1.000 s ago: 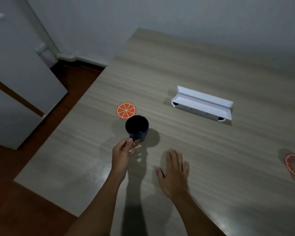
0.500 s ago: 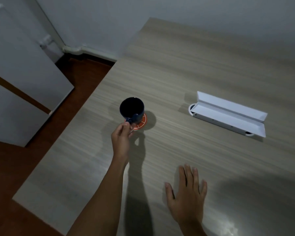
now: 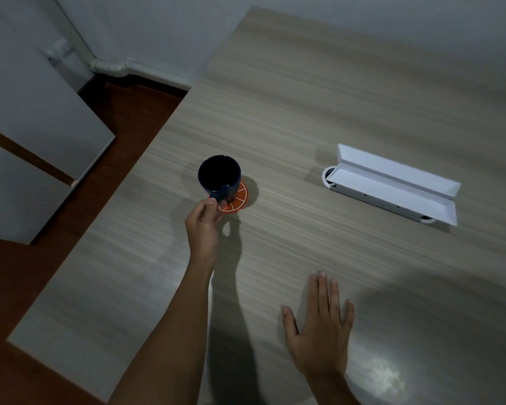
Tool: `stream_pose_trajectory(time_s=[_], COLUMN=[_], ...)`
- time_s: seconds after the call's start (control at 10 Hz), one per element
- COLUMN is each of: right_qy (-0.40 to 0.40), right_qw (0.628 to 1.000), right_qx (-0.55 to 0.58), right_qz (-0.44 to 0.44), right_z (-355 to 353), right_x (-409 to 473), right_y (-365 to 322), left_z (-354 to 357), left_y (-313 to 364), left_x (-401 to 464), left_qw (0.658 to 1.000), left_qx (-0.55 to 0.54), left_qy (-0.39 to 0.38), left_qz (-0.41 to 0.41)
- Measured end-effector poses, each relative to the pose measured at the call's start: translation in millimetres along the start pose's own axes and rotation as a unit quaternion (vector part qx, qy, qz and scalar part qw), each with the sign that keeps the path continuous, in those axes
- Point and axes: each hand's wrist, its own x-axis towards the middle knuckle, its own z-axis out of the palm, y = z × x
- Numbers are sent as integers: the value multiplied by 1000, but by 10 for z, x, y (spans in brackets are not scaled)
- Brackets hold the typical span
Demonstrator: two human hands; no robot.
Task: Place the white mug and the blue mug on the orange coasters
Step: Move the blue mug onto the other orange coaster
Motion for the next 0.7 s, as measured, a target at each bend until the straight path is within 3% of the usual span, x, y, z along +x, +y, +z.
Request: stream_pose_trajectory(time_s=[0.4, 0.6, 0.7], right_qy=[0, -3, -10], right_qw=[1000, 1000, 1000], right_qx=[7, 6, 23], right_qz=[-2, -5, -3], right_z=[7, -25, -87], right_x=[-4, -3, -19], right_y=[11, 8, -16], left_z=[-55, -220, -366], left_y=[-54, -77, -202], left_x=[35, -280, -701], left_qw=[999, 997, 993], left_qx=[32, 33, 96], left_qy=[-30, -9, -10], left_qz=[-24, -63, -64])
